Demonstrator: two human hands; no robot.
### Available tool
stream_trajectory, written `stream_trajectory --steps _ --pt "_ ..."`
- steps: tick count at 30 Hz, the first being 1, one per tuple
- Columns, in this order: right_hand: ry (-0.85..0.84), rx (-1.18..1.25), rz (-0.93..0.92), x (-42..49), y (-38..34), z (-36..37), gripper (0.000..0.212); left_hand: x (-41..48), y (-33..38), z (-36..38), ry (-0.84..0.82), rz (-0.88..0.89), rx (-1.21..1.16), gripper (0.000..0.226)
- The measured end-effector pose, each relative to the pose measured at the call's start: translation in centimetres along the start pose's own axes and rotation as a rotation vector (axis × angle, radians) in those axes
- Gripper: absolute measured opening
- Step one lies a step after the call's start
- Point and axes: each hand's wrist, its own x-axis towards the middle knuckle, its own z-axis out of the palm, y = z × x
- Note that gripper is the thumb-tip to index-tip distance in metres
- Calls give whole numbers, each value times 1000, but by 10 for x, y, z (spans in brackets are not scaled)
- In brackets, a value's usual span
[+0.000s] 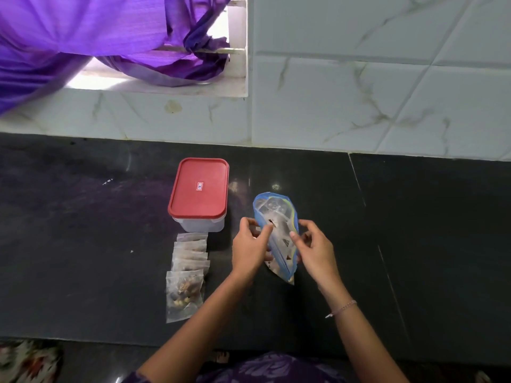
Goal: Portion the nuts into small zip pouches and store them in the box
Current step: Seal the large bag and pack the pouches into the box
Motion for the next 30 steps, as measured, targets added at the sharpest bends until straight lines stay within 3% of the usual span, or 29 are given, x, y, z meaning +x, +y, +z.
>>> stream_trajectory --steps 3,6,11,15,17,21,23,27,30 --pt "-33 378 187 -7 8 -1 19 -6 -7 -5 -102 -222 -126 29" --pt "46 326 282 -21 21 -2 27 -15 -25 -5 -228 -315 -133 27" --pt "-38 324 328 -36 23 10 22 -18 -28 1 -152 -169 -50 18" --pt "11 143 143 -34 12 11 25 -16 -14 -1 -63 61 119 17" --pt "33 52 60 -32 2 9 29 -15 -6 1 -61 90 120 14" --pt "6 210 49 -30 -15 7 33 -13 4 5 -28 -10 -19 22" --pt "-54 233 -68 -30 -15 3 37 -7 8 3 -3 -65 -113 25" --pt "-210 -199 -379 -27 -11 -8 48 9 14 -4 24 -138 -257 25" --pt "-111 -321 -455 -18 -13 -10 34 9 17 -2 -33 -133 -372 23"
